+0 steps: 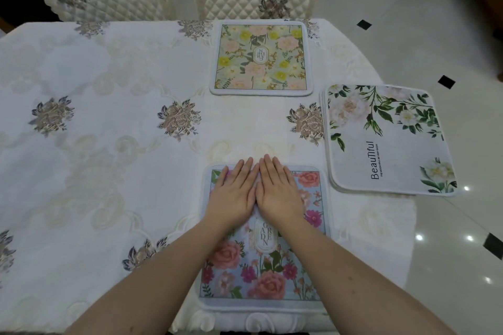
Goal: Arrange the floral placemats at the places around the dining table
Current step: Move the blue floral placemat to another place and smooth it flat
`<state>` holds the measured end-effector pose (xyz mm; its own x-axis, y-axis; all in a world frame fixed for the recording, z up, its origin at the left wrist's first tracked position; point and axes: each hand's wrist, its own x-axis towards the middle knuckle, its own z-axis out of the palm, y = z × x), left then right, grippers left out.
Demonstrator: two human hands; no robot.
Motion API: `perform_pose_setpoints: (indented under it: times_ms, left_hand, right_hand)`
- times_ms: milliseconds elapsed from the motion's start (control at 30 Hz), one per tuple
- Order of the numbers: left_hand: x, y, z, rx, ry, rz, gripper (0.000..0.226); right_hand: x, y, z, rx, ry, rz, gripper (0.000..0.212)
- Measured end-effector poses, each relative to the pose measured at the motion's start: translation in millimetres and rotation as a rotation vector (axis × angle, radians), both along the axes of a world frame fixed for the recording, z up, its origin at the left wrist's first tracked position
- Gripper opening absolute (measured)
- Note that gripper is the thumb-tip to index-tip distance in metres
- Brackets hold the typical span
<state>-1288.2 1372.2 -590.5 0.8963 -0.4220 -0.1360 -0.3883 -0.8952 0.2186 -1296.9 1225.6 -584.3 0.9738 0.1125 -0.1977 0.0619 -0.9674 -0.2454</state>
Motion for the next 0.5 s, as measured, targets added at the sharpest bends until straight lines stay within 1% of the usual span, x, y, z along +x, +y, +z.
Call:
perform_pose_setpoints:
  times_ms: [300, 500]
  left_hand:
    - [2, 7, 0, 0.01, 0.009, -0.028, 0.064]
    - [-6, 23, -3, 0.004, 0.008, 0.027, 0.064]
  right_hand:
    - [-15, -33, -3, -0.001, -0.076, -0.027, 0.066]
    - [-24, -57, -4, 0.041, -0.05, -0.064, 0.068]
